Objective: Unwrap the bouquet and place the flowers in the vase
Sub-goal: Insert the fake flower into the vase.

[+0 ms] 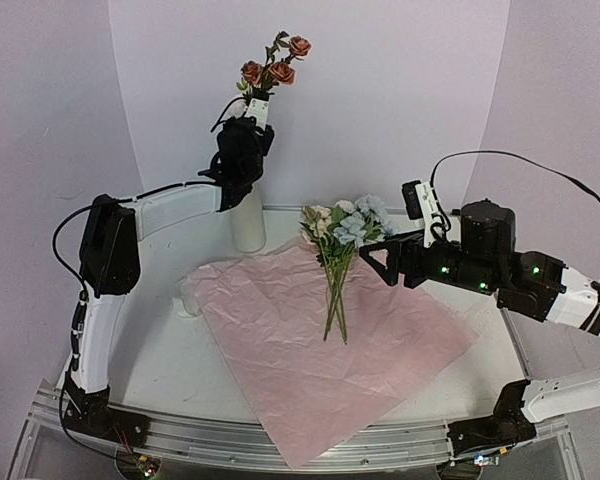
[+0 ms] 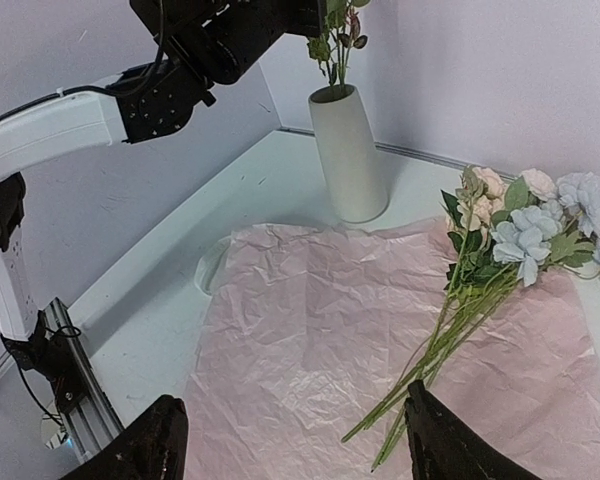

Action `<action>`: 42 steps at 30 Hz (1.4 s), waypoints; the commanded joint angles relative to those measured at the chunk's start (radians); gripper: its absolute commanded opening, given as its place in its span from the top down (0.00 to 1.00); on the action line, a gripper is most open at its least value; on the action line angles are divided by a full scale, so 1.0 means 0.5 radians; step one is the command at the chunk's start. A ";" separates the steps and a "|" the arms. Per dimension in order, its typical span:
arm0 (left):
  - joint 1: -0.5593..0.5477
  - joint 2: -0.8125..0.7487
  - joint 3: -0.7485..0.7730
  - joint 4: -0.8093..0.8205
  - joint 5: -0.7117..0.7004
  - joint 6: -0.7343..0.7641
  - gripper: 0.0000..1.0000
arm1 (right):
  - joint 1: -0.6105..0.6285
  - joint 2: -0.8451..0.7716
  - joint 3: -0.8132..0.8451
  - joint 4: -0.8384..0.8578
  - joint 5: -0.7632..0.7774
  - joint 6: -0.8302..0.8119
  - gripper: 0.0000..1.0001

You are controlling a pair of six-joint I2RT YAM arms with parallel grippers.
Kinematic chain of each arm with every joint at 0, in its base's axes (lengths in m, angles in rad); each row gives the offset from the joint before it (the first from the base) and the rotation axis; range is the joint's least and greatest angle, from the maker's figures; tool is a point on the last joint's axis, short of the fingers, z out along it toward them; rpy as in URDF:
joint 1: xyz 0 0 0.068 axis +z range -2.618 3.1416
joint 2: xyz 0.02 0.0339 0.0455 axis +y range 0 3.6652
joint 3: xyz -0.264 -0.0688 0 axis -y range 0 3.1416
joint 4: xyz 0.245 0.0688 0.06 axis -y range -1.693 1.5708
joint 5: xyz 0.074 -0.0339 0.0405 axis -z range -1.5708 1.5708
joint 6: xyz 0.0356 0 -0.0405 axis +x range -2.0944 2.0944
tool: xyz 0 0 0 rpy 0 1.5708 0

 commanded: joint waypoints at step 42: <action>-0.494 -0.017 -0.850 0.104 -0.728 -0.053 0.12 | 0.011 0.058 0.012 0.033 -0.045 0.007 0.25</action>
